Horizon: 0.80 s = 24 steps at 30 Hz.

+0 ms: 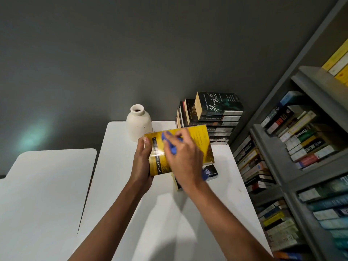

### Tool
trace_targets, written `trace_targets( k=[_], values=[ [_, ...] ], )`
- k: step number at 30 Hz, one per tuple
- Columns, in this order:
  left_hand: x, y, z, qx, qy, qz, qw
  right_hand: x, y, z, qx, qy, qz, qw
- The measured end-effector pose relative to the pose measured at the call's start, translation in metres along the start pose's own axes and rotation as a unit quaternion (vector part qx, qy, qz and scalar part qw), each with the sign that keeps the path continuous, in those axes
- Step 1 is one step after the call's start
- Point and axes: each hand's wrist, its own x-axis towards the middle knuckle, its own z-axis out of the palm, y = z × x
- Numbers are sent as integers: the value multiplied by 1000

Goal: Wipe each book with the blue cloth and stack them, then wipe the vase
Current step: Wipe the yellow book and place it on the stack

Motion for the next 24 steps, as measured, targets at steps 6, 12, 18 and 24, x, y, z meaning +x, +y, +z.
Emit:
trace_targets(
  k=[6,12,18,24],
  values=[
    [-1,2,-2,20,7,8,1000,12,36,-15,10,7,87,996],
    [0,4,4,-4,-8,-9,1000,2,-8,2,9,4,-14,1000],
    [-8,7,0,-59,-98,-101,988,10,-13,3,37,2,-19,999],
    [-10,6,-14,-51,-123,-89,987,22,-6,-6,147,-22,61,987]
  ],
)
